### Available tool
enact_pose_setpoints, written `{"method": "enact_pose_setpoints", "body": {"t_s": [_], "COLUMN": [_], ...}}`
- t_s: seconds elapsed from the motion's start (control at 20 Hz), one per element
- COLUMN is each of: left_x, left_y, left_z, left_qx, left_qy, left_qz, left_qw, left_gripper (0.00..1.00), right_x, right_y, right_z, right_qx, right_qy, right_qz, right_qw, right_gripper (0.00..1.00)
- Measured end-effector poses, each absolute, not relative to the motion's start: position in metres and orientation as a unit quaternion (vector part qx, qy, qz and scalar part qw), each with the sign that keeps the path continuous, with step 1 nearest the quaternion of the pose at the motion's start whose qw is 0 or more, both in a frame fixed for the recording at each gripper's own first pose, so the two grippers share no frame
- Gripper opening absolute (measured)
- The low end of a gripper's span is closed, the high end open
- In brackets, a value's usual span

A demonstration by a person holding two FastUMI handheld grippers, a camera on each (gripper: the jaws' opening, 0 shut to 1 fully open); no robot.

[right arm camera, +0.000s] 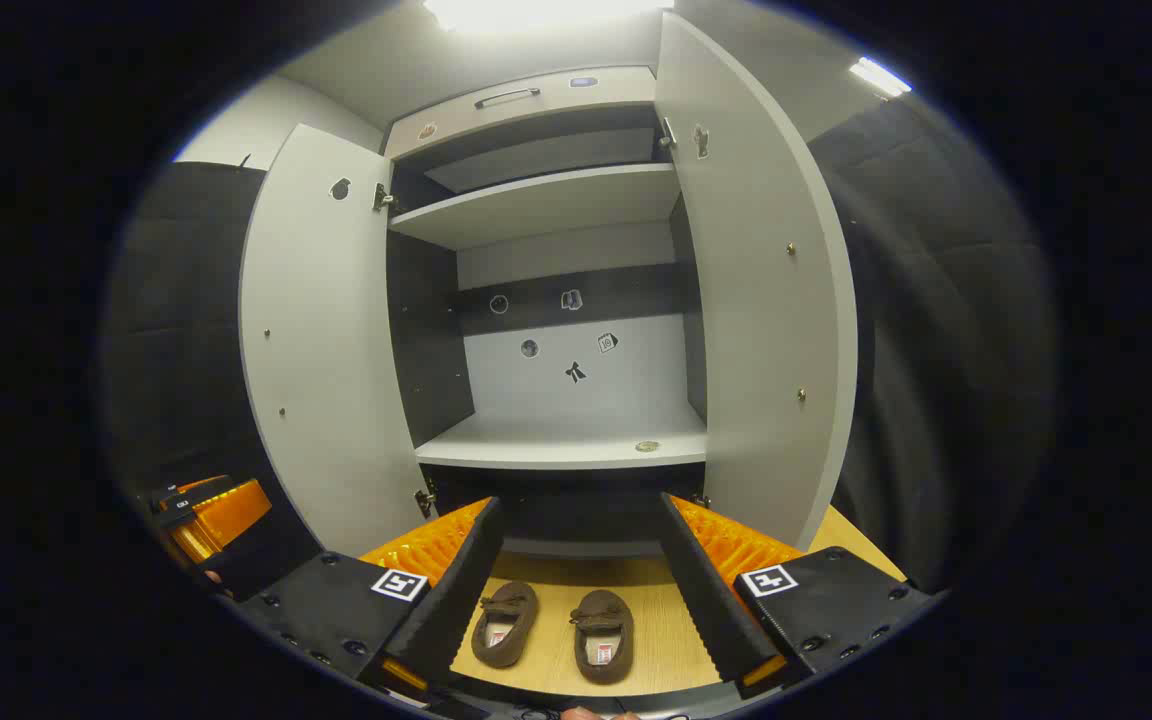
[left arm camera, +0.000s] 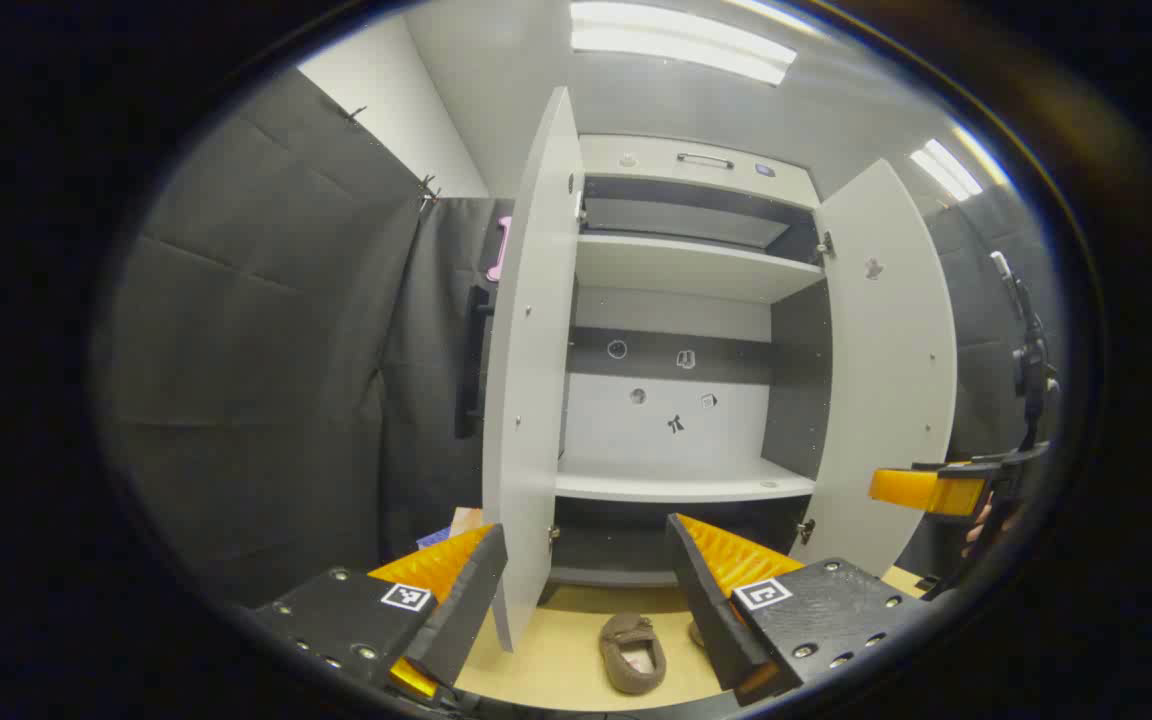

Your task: Grab one shoe with the right hand and put it into the shoe cabinet, grab the other shoe with the left hand and put it into the shoe cabinet; then close the right door with the right hand and the left door with the left hand.

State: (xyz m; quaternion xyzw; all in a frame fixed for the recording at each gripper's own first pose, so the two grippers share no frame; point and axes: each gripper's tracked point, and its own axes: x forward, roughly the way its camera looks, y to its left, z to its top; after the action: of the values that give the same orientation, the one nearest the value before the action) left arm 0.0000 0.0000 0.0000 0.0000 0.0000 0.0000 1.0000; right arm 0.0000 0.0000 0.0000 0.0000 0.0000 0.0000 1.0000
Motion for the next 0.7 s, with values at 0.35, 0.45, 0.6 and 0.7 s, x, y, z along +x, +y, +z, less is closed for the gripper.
{"method": "enact_pose_setpoints", "body": {"t_s": [0.35, 0.45, 0.6, 0.7], "left_x": [-0.012, -0.017, -0.026, -0.028], "left_y": [0.004, 0.008, 0.018, 0.022], "left_z": [0.014, 0.013, 0.012, 0.009], "left_qx": [0.006, 0.008, 0.009, 0.001], "left_qy": [-0.021, -0.021, -0.016, -0.014], "left_qz": [0.023, 0.03, 0.041, 0.046], "left_qw": [0.999, 0.999, 0.999, 0.999], "left_gripper": [0.93, 0.93, 0.98, 0.93], "right_x": [0.01, 0.013, 0.016, 0.018], "right_y": [0.017, 0.024, 0.035, 0.038], "right_z": [0.0, 0.002, 0.003, 0.003], "right_qx": [-0.016, -0.02, -0.024, -0.029], "right_qy": [0.013, 0.012, 0.011, 0.012], "right_qz": [0.03, 0.04, 0.055, 0.061], "right_qw": [0.999, 0.999, 0.998, 0.998], "right_gripper": [0.98, 0.98, 0.98, 0.98]}}
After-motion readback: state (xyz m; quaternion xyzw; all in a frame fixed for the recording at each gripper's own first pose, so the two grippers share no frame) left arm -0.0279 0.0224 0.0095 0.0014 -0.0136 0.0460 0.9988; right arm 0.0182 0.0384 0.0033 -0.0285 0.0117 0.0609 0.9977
